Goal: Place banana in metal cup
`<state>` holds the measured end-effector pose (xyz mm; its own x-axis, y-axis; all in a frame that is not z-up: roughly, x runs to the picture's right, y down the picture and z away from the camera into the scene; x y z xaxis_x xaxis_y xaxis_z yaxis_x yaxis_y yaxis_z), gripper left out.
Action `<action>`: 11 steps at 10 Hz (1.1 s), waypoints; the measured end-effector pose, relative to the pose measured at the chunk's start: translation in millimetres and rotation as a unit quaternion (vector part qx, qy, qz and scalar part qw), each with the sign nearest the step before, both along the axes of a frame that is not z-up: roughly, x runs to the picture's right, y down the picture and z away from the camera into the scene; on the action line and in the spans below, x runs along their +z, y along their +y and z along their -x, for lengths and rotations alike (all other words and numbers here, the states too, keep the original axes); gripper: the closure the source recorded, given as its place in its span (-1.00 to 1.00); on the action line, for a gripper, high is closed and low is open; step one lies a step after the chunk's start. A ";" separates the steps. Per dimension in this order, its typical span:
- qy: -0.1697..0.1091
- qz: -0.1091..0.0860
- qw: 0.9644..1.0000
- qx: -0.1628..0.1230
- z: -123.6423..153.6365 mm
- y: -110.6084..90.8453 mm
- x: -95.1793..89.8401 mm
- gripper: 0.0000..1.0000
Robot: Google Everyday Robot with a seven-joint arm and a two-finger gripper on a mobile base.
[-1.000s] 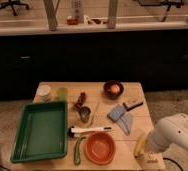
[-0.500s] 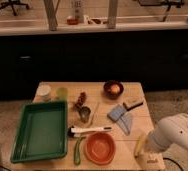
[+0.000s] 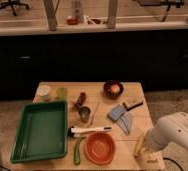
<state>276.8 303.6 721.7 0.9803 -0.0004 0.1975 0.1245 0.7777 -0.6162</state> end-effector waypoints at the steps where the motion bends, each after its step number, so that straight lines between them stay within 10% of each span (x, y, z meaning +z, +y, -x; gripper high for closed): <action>1: -0.005 0.001 1.000 -0.009 2.9 -1.3 1.1 -0.60; 9: -0.035 0.004 0.999 -0.016 3.7 12.2 34.5 -0.57; 11: -0.041 0.010 0.999 -0.016 2.5 14.5 41.5 -0.23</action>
